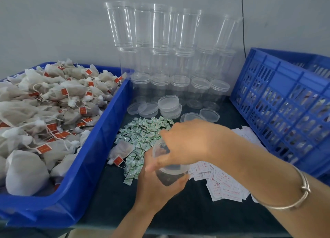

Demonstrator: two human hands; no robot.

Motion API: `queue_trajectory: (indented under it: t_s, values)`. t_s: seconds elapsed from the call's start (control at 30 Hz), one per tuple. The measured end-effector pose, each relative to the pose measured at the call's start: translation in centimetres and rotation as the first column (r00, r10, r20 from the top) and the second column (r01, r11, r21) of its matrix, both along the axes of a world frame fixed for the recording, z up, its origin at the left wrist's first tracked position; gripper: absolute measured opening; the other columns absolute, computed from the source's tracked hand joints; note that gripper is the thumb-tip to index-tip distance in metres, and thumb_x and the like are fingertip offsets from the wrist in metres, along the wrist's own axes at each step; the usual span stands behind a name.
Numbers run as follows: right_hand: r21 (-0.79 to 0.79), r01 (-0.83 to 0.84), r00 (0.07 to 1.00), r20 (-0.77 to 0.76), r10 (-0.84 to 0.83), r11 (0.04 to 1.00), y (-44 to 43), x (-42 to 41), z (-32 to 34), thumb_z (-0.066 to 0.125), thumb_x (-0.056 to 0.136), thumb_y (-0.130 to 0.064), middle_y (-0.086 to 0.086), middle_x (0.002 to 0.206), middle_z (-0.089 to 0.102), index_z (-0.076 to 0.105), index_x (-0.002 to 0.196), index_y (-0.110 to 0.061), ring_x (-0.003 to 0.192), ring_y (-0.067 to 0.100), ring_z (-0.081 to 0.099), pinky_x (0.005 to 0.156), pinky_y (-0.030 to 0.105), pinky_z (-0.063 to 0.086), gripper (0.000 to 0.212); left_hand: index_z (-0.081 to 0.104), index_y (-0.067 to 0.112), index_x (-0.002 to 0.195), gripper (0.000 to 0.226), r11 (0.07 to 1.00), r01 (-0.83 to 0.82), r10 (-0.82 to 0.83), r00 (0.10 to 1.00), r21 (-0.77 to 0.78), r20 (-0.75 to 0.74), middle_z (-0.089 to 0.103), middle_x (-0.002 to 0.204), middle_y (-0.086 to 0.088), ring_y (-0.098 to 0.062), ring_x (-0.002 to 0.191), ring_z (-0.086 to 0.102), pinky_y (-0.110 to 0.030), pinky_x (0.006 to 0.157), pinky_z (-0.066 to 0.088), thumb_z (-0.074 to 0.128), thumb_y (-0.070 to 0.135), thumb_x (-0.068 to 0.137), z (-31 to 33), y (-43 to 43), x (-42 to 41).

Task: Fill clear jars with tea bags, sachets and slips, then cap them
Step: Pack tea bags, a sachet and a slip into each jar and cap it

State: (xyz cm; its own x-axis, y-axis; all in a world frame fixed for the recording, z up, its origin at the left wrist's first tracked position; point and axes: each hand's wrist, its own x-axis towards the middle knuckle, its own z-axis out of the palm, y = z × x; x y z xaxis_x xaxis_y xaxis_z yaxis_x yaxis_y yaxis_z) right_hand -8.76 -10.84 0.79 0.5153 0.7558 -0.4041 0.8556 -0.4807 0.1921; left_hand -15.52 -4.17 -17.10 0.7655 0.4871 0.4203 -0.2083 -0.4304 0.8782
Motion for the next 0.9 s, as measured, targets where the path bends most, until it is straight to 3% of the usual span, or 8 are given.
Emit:
queue_trajectory:
  t_s: [0.17, 0.27, 0.37, 0.5, 0.57, 0.67, 0.77, 0.9]
  values:
    - [-0.124, -0.189, 0.966, -0.201, 0.162, 0.974, -0.3, 0.4, 1.2, 0.082, 0.079, -0.021, -0.003, 0.128, 0.038, 0.036, 0.141, -0.040, 0.120, 0.026, 0.047, 0.083, 0.044, 0.053, 0.079, 0.030, 0.061, 0.118, 0.086, 0.998, -0.039, 0.036, 0.998, -0.048, -0.057, 0.056, 0.113, 0.029, 0.008, 0.106, 0.055, -0.007, 0.084, 0.044, 0.079, 0.068, 0.047, -0.6, 0.1, -0.1]
    - [-0.089, -0.095, 0.966, -0.247, 0.070, 0.991, -0.4, 0.2, 0.7, 0.081, 0.076, -0.053, -0.005, 0.155, 0.018, 0.024, 0.147, -0.046, 0.135, 0.027, 0.038, 0.088, 0.046, 0.050, 0.092, 0.039, 0.052, 0.118, 0.079, 0.998, -0.010, 0.007, 0.998, -0.054, -0.065, 0.060, 0.113, 0.017, 0.000, 0.105, 0.060, -0.026, 0.086, 0.053, 0.081, 0.059, 0.051, -0.4, 0.1, -0.1]
    - [0.018, 0.114, 0.989, -0.097, -0.111, 0.993, 0.0, -0.2, 0.3, 0.048, 0.077, -0.085, 0.000, 0.102, 0.050, 0.041, 0.137, -0.021, 0.079, 0.018, 0.053, 0.055, 0.031, 0.036, 0.088, 0.049, 0.055, 0.110, 0.063, 0.999, -0.038, 0.038, 0.999, -0.002, -0.014, 0.055, 0.110, 0.021, 0.007, 0.106, 0.055, -0.008, 0.082, 0.046, 0.079, 0.062, 0.055, -0.4, 0.0, -0.1]
    - [-0.025, 0.043, 0.999, 0.002, -0.043, 0.999, 0.2, -0.5, -0.1, 0.044, 0.087, -0.078, -0.003, 0.080, 0.041, 0.048, 0.123, -0.016, 0.068, 0.016, 0.044, 0.053, 0.030, 0.031, 0.072, 0.048, 0.039, 0.120, 0.085, 0.998, -0.026, 0.022, 0.998, -0.061, -0.066, 0.054, 0.109, 0.031, 0.005, 0.103, 0.057, -0.012, 0.080, 0.049, 0.078, 0.073, 0.048, -0.4, 0.0, -0.1]
    - [-0.073, -0.019, 0.997, -0.081, 0.013, 0.997, -0.1, -0.5, 0.7, 0.066, 0.089, -0.048, 0.000, 0.095, 0.041, 0.039, 0.127, -0.027, 0.079, 0.019, 0.050, 0.057, 0.032, 0.040, 0.052, 0.037, 0.049, 0.121, 0.085, 0.998, -0.029, 0.025, 0.997, -0.051, -0.077, 0.055, 0.109, 0.031, 0.007, 0.102, 0.057, -0.007, 0.076, 0.046, 0.079, 0.067, 0.049, -0.4, 0.1, -0.1]
    - [-0.077, -0.108, 0.971, -0.220, 0.089, 0.991, -0.6, 0.0, 1.3, 0.080, 0.079, -0.019, 0.004, 0.136, 0.026, 0.033, 0.133, -0.046, 0.128, 0.027, 0.036, 0.074, 0.036, 0.050, 0.076, 0.035, 0.039, 0.133, 0.101, 0.997, -0.044, 0.035, 0.993, -0.070, -0.113, 0.059, 0.113, 0.022, 0.007, 0.106, 0.056, -0.003, 0.082, 0.041, 0.078, 0.068, 0.047, -0.6, 0.0, -0.1]
    - [-0.004, -0.064, 0.973, -0.222, 0.062, 0.998, -0.7, -0.2, 1.1, 0.082, 0.074, -0.052, -0.004, 0.157, 0.005, 0.016, 0.150, -0.051, 0.144, 0.024, 0.022, 0.095, 0.046, 0.046, 0.100, 0.046, 0.024, 0.131, 0.097, 0.999, 0.006, -0.013, 0.992, -0.054, -0.124, 0.064, 0.114, 0.012, -0.003, 0.108, 0.060, -0.018, 0.089, 0.049, 0.076, 0.070, 0.051, -0.6, 0.2, -0.1]
    - [-0.035, -0.054, 0.991, -0.124, 0.049, 0.998, -0.2, -0.3, 0.1, 0.069, 0.076, -0.071, -0.001, 0.124, 0.041, 0.030, 0.145, -0.035, 0.096, 0.022, 0.049, 0.072, 0.035, 0.042, 0.087, 0.050, 0.025, 0.127, 0.088, 0.996, 0.026, -0.035, 0.994, -0.088, -0.108, 0.065, 0.112, 0.011, -0.003, 0.108, 0.061, -0.030, 0.089, 0.053, 0.076, 0.067, 0.055, -0.5, 0.2, -0.2]
